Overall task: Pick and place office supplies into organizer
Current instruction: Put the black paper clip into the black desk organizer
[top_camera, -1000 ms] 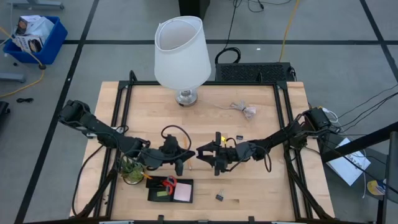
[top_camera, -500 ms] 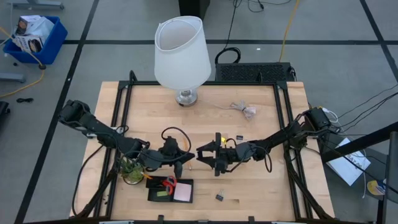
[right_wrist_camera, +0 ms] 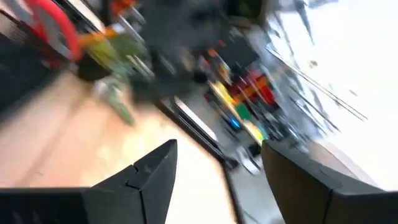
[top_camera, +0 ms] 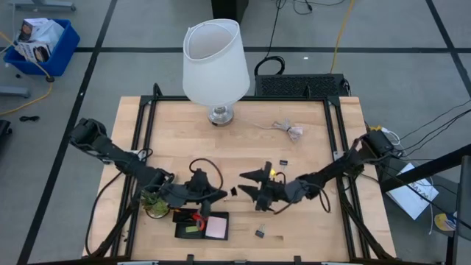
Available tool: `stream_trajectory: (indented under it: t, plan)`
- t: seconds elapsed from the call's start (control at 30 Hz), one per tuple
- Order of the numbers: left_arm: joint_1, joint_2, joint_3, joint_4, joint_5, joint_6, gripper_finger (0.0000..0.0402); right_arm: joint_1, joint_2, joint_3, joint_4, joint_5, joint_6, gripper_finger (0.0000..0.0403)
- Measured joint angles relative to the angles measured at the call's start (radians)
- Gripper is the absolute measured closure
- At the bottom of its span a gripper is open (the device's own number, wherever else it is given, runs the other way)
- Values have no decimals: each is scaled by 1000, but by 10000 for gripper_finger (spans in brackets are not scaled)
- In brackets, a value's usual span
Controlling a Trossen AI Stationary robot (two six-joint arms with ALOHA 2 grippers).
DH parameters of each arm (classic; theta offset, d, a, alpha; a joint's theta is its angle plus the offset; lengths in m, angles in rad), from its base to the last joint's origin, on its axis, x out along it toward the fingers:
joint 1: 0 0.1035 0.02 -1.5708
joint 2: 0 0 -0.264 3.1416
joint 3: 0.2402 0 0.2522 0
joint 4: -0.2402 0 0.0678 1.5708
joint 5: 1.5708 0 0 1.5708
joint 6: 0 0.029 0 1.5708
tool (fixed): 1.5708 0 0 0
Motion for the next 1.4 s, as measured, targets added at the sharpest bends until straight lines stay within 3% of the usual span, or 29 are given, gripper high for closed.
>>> stream_trajectory:
  t: [0.13, 0.23, 0.5, 0.63, 0.8, 1.0, 1.2, 1.4]
  plan:
    - [-33, -13, 0, 2, 38, -6, 394, 66, 0, 0, 0, 206, -38, 175]
    - [-62, -38, 0, 14, 40, -4, 391, 97, -1, -2, 2, 294, -44, 176]
    - [-187, -167, 0, -67, 144, 26, 392, 103, 0, -66, 23, 315, 14, 175]
    - [-275, -224, 0, -113, 104, 20, 396, 67, 0, -93, 22, 315, 46, 176]
    - [-386, -237, 0, -127, -40, 28, 396, 9, 0, -117, 21, 318, 59, 178]
    - [-458, -237, 0, -135, -125, 25, 395, -48, -1, -150, 113, 470, 95, 175]
    - [-474, -237, 0, -131, -128, 55, 391, -13, -78, -264, 178, 443, 211, 188]
    - [-474, -237, 0, -148, -121, 117, 396, 36, -285, -404, 181, 137, 448, 212]
